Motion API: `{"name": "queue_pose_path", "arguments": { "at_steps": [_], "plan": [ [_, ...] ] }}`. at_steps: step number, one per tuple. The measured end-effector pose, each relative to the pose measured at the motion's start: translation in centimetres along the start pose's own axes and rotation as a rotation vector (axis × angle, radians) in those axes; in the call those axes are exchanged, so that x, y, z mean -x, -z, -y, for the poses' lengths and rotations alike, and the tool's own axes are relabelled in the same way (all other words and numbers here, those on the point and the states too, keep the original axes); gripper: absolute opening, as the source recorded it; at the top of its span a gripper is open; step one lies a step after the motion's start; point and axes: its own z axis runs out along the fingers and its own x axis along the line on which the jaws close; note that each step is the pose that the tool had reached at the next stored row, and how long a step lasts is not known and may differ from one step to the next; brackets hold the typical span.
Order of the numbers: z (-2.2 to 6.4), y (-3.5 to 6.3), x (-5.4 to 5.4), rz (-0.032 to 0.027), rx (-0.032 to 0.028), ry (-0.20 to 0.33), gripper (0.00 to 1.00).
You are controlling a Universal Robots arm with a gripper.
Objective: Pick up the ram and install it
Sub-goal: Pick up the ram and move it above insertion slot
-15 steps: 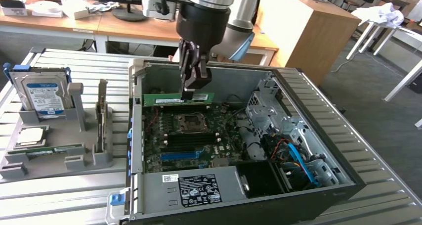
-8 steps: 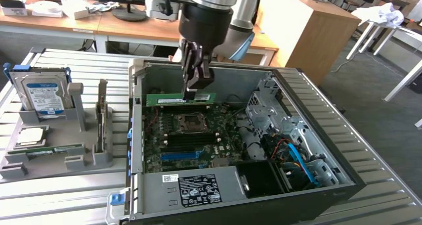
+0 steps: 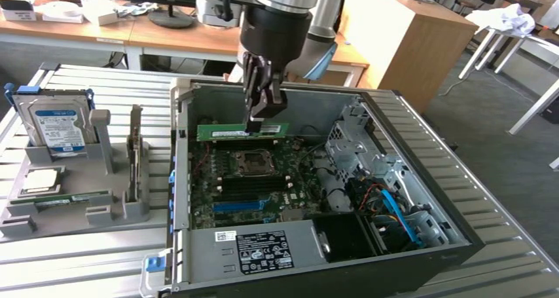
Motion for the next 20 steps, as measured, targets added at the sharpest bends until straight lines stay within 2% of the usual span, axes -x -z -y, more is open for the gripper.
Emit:
{"name": "queue_pose_path", "arguments": {
  "at_steps": [13,20],
  "plan": [
    [0.57,0.02,0.0,0.0,0.0001,0.0,0.13],
    [1.15,0.03,-0.1,-0.0001,0.0,0.0,0.13]
  ]
}}
